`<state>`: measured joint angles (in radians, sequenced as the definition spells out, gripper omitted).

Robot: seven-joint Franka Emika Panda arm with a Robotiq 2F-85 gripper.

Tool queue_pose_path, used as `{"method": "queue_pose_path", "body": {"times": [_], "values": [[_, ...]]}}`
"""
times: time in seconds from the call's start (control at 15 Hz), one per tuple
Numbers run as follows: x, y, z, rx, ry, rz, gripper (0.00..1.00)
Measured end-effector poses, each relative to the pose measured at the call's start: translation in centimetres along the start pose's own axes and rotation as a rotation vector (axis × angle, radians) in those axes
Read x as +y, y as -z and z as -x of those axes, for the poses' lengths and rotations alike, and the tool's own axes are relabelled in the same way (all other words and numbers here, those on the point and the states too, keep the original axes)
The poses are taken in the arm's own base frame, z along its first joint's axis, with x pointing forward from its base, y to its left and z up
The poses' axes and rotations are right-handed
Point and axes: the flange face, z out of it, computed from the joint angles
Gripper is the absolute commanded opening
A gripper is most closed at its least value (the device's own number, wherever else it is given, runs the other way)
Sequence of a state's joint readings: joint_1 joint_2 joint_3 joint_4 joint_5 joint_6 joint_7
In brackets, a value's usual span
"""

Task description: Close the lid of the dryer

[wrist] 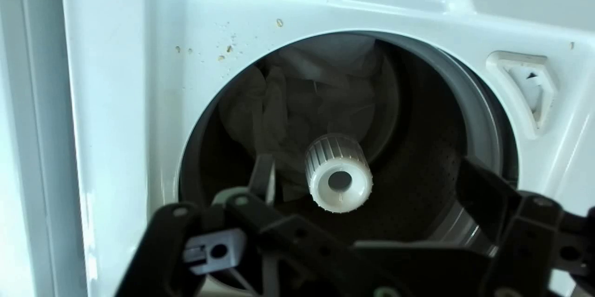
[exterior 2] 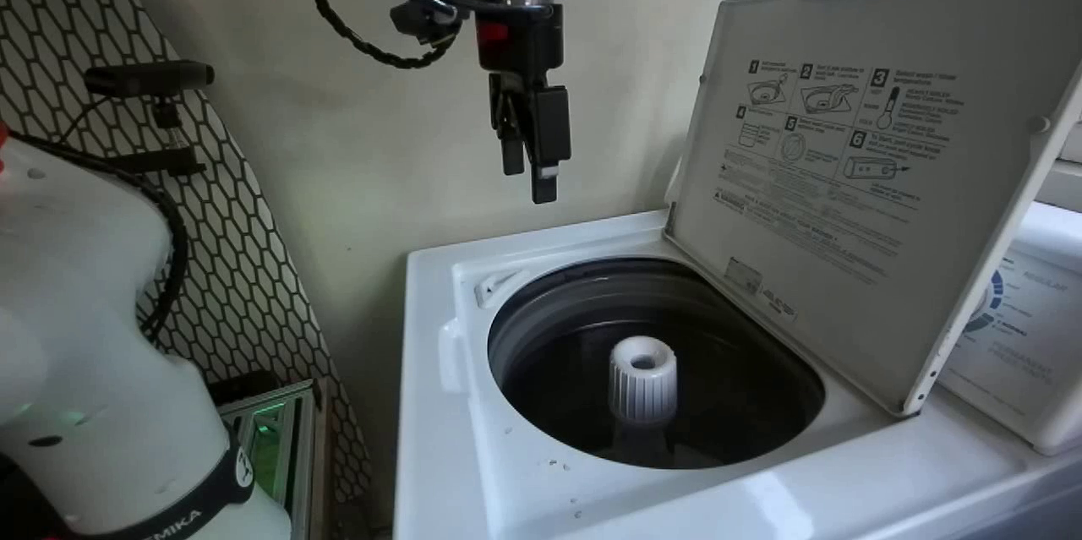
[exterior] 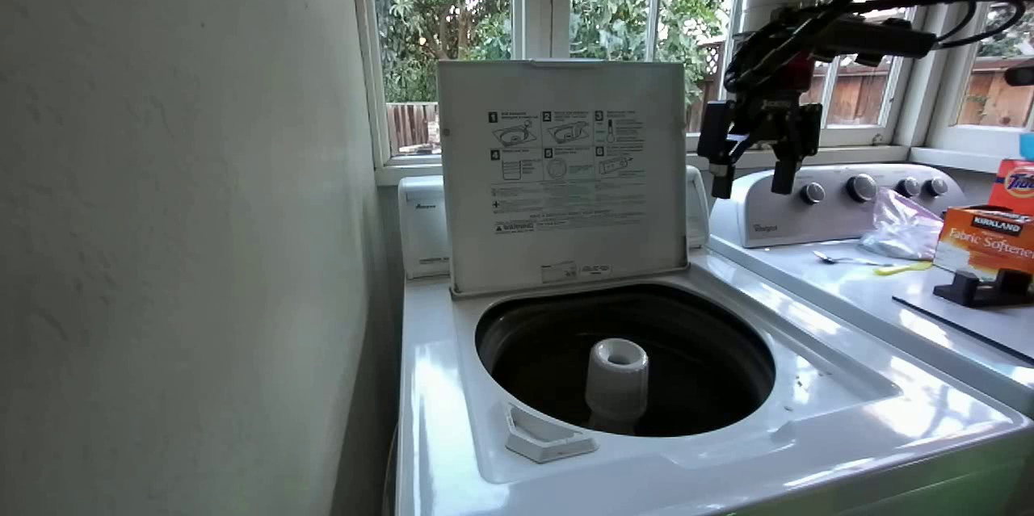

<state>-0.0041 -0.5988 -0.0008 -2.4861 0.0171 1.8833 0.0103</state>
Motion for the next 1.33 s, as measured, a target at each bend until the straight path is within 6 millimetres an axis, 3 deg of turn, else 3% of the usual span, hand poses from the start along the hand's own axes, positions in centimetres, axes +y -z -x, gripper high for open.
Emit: {"method": "queue_pose_path", "body": {"times": [1.33], "values": [[0.03, 0.12, -0.39, 0.002, -0.056, -0.012, 1.0]]}}
